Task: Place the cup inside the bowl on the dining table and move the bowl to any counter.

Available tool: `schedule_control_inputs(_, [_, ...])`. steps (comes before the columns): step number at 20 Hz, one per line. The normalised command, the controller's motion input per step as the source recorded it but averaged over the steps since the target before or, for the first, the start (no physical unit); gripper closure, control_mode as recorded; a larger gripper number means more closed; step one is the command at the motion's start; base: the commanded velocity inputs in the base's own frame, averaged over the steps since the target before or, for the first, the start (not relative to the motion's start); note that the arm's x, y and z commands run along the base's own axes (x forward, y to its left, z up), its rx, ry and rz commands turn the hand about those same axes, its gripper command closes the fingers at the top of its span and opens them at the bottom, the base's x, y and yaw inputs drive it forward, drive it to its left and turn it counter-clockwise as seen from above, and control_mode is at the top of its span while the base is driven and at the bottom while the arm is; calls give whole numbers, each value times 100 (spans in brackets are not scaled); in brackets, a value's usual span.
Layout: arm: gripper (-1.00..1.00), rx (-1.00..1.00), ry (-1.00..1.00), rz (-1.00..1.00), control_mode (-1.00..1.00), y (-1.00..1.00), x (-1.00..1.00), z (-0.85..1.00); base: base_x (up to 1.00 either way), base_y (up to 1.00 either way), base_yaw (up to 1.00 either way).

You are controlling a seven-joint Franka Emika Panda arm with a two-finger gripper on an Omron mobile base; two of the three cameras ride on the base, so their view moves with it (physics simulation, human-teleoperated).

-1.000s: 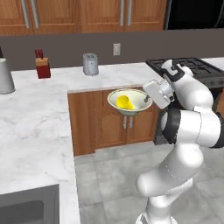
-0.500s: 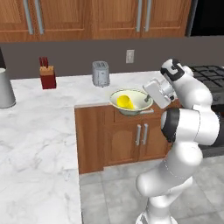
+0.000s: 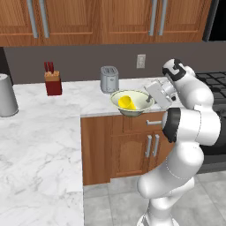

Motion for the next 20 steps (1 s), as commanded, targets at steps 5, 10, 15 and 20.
schedule_control_inputs(5, [100,0,0,0,100,0,0,0,48,0,6])
schedule_control_inputs(10, [100,0,0,0,100,0,0,0,-14,0,9])
schedule_control_inputs(15, [100,0,0,0,100,0,0,0,-11,16,46])
schedule_control_inputs(20, [100,0,0,0,100,0,0,0,-9,39,55])
